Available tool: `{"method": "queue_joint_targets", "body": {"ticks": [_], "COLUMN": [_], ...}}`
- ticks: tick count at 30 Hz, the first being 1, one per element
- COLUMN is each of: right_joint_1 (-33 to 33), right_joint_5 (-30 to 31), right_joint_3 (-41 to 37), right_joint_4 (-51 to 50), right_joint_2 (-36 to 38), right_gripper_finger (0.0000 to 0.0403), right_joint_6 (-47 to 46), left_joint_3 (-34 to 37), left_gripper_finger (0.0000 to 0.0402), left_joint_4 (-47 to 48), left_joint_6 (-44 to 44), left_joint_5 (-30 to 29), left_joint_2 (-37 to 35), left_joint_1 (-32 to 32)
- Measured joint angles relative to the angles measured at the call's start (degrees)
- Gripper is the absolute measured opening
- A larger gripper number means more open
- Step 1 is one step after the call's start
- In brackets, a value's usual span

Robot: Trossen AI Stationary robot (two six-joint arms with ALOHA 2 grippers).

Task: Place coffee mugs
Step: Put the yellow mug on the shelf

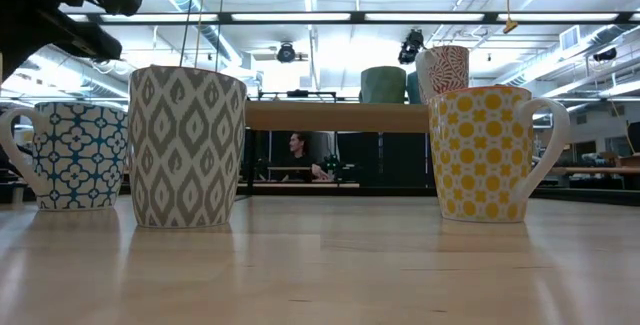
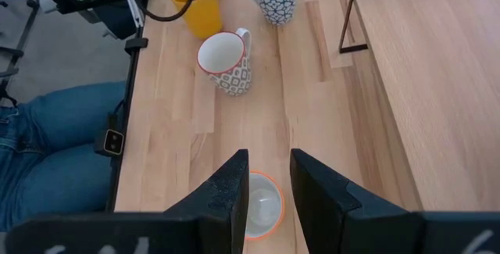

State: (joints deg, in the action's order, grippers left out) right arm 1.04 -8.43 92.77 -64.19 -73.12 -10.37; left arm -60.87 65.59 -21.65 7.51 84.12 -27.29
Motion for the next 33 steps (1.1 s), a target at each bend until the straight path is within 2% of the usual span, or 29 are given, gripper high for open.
{"method": "queue_joint_targets", "body": {"ticks": [5, 13, 27, 33], "right_joint_1": [0.0, 0.0, 0.0, 0.0], "right_joint_5": [0.0, 0.0, 0.0, 0.0], "right_joint_3": [0.0, 0.0, 0.0, 0.0], "right_joint_4": [0.0, 0.1, 0.0, 0.0], "right_joint_2": [0.0, 0.0, 0.0, 0.0], "right_gripper_finger": [0.0101, 0.0101, 0.0101, 0.0101], "right_joint_6": [0.0, 0.0, 0.0, 0.0], "left_joint_3": [0.0, 0.0, 0.0, 0.0], "left_gripper_finger": [0.0027, 0.0059, 0.0064, 0.0074], "left_joint_4": [0.0, 0.0, -1.3, -1.3], "left_joint_6": [0.0, 0.0, 0.0, 0.0], "left_joint_5": [0.0, 0.2, 0.0, -2.4], "left_joint_2": [0.0, 0.0, 0.0, 0.0], "left_joint_1": [0.1, 0.1, 0.1, 0.1]}}
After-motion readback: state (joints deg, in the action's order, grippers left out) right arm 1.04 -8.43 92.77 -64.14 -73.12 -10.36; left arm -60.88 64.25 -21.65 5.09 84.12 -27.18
